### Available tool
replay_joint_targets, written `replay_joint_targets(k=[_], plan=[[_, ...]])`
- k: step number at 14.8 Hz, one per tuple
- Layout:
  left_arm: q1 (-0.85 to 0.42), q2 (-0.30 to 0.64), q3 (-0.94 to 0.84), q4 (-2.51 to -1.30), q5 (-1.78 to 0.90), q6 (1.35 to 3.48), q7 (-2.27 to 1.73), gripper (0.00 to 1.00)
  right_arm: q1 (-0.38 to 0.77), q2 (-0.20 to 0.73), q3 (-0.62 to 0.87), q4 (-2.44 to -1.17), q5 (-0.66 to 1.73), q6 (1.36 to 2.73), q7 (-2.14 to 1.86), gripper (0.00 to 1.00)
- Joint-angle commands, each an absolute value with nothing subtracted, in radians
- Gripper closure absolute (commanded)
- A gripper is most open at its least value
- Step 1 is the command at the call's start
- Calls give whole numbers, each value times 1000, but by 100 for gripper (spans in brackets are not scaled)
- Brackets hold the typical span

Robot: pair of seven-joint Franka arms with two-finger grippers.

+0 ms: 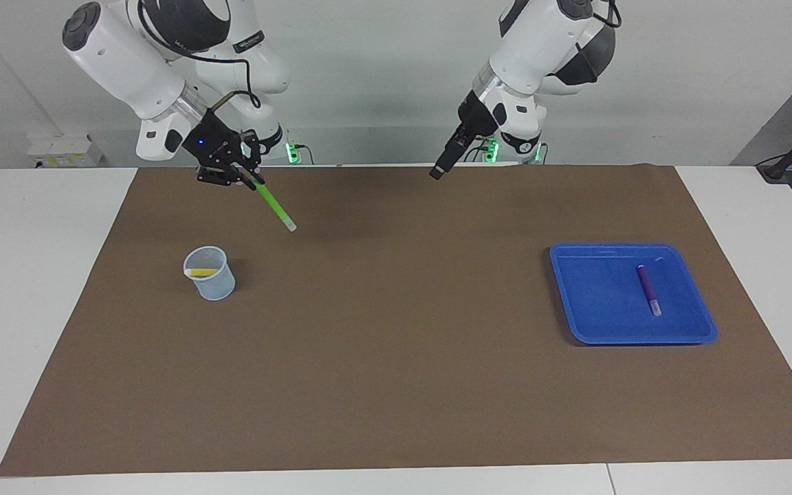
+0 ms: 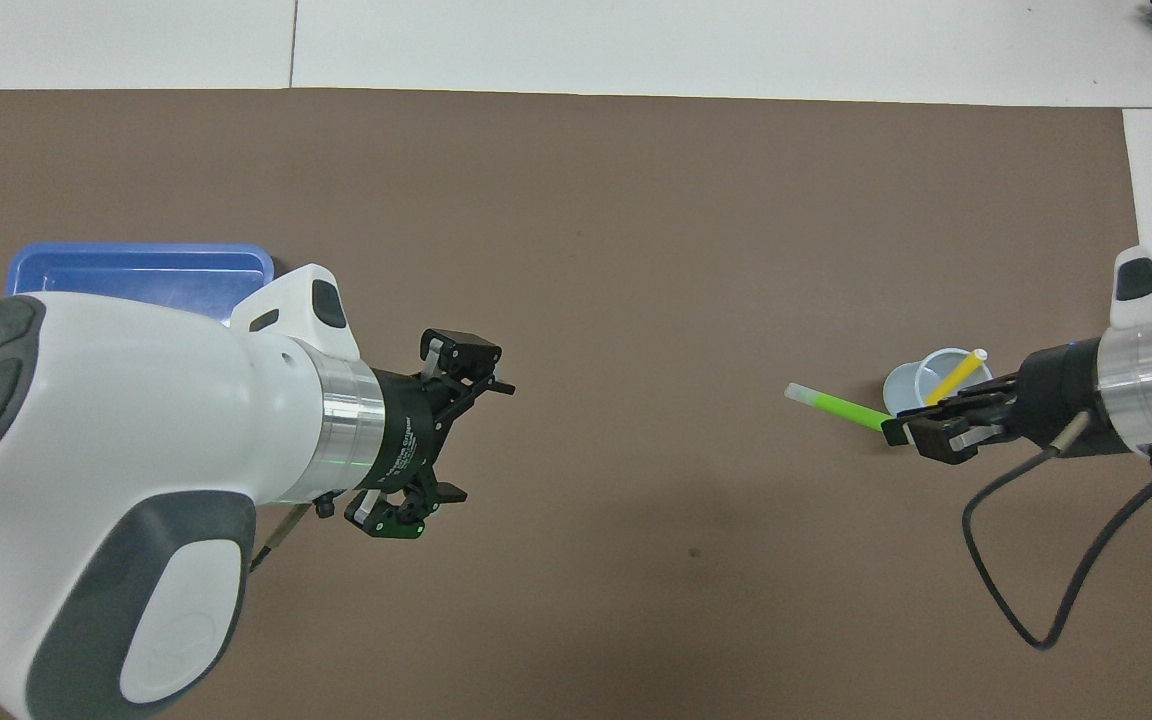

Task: Right arm passes pens to left for tray arrangement
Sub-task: 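Carry the green pen toward the left gripper and grasp it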

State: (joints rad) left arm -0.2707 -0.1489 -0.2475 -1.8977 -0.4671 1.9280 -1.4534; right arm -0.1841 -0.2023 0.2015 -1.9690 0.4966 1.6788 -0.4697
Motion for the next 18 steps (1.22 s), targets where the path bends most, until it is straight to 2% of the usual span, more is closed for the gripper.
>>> replay_joint_targets(k=[1, 6, 12, 13, 18], plan=[[-298, -193, -242, -1976, -531, 2043, -1555, 0, -169, -216, 204, -1973, 584, 1660, -492, 100], [-345, -178, -244, -1993, -540, 2210, -1698, 0, -152, -219, 215, -1973, 702, 1648, -498, 100], [-518, -89, -244, -1961, -537, 2427, -1852, 2, -117, -225, 215, -1977, 847, 1646, -526, 100], [-538, -75, -247, -1948, -534, 2427, -1858, 7, -112, -227, 215, -1979, 863, 1647, -528, 100], [-583, -66, -247, -1899, -514, 2329, -1919, 19, -110, -233, 215, -1986, 884, 1646, -528, 100]])
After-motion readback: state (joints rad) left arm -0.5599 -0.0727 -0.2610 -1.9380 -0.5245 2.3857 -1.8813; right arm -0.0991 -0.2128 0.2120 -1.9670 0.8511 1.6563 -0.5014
